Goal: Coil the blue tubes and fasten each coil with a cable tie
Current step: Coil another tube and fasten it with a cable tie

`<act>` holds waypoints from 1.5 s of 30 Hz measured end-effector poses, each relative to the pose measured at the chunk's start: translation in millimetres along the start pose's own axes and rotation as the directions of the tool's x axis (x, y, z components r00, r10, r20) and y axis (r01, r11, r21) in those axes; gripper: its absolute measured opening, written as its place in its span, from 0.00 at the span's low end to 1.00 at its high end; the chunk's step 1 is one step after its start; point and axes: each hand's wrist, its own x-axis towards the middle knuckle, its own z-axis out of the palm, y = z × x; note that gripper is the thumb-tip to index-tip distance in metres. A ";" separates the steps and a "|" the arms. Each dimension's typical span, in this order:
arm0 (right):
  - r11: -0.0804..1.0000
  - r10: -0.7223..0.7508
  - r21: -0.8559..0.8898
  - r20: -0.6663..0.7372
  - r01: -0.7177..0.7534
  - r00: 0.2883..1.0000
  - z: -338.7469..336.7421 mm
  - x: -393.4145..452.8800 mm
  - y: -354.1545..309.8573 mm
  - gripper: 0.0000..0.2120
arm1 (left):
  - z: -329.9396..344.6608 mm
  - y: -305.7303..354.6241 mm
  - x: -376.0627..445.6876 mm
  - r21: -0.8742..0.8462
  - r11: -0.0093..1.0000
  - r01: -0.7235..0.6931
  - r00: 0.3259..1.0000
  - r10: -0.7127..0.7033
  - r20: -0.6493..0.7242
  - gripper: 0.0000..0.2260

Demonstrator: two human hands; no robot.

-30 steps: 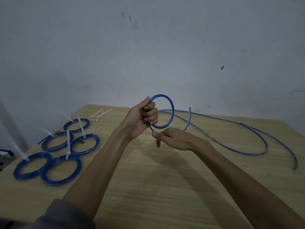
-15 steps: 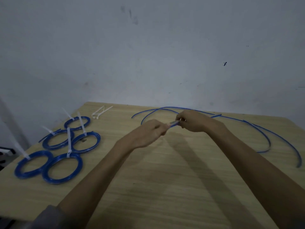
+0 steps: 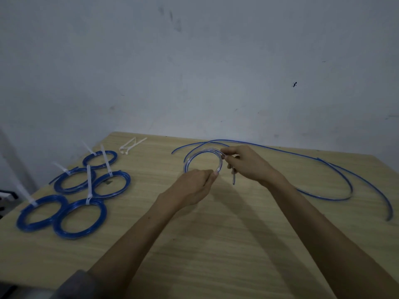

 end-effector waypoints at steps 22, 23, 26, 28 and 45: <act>0.905 0.268 0.423 -0.653 0.048 0.708 115.8 -15.5 -17.0 0.04 | 8.6 15.4 19.8 -0.874 0.452 0.178 0.900 -0.435 -0.041 0.19; 0.902 0.283 0.429 -0.654 0.037 0.701 118.3 -14.1 -17.3 0.04 | 10.1 16.2 19.5 -0.879 0.445 0.173 0.890 -0.453 -0.055 0.18; 0.895 0.283 0.444 -0.638 0.042 0.716 125.8 -10.8 -19.7 0.03 | 17.0 13.2 18.5 -0.895 0.419 0.151 0.854 -0.511 -0.095 0.18; 0.889 0.283 0.456 -0.622 0.044 0.730 128.8 -10.1 -20.5 0.04 | 20.4 11.6 17.2 -0.916 0.379 0.133 0.839 -0.534 -0.100 0.18; 0.932 0.108 0.350 -0.523 0.098 0.846 153.4 -8.8 -3.4 0.17 | 12.7 -14.8 15.3 -0.994 -0.091 0.053 0.836 -0.540 0.094 0.13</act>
